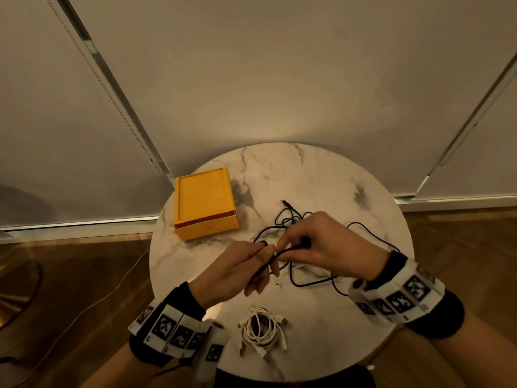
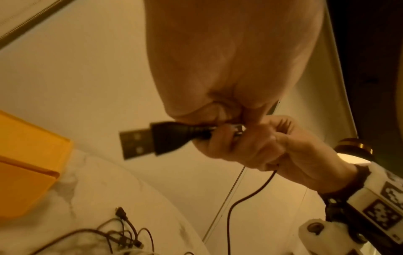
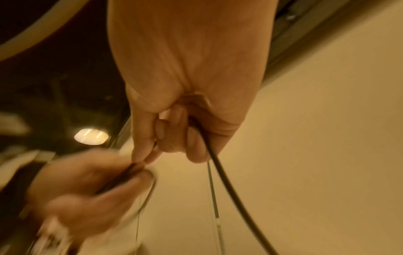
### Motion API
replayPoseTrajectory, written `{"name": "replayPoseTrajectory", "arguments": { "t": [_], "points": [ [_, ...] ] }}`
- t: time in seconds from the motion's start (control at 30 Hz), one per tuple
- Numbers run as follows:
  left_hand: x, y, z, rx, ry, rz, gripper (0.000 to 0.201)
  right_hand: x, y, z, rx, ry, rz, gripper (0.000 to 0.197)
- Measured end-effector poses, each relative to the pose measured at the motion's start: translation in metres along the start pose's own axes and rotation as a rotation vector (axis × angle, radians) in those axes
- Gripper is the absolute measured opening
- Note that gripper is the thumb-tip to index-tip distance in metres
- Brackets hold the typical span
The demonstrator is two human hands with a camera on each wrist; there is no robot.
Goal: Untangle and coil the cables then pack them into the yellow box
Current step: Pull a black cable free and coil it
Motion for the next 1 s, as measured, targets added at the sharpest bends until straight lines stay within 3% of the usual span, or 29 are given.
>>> {"name": "replayPoseTrajectory", "arguments": {
  "t": [0.17,0.37,0.47,0.63,0.87,1.0],
  "points": [
    [-0.024,-0.007,-0.017,0.036,-0.382,0.337,0.046,0.026,-0.004,-0.005,-0.104,0.379,-0.084,0.010],
    [-0.040,-0.006,-0.024,0.080,-0.778,0.585,0.048,0.020,-0.005,-0.010,-0.116,0.664,-0.208,0.012],
    [-0.042,-0.008,-0.023,0.062,-0.812,0.598,0.042,0.019,-0.007,-0.010,-0.107,0.708,-0.195,0.009],
    [-0.034,-0.009,-0.016,0.068,-0.775,0.454,0.037,0.029,-0.007,-0.010,-0.054,0.649,-0.074,0.016],
    [-0.045,-0.015,-0.027,0.095,-0.750,0.643,0.046,0.026,-0.003,-0.021,-0.013,0.649,-0.134,0.015],
    [-0.035,-0.008,-0.045,-0.015,-0.675,0.614,0.042,0.002,0.000,-0.035,-0.064,0.711,-0.206,0.015]
  ]
}}
Point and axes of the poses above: each hand's wrist, its own y-axis towards the middle knuckle, its own x-axis out of the back of the hand, z = x × y, the point moved 6 cm from there along y, towards the middle knuckle, and after that the axes turned 1 degree about -x, right-handed, at the moved point
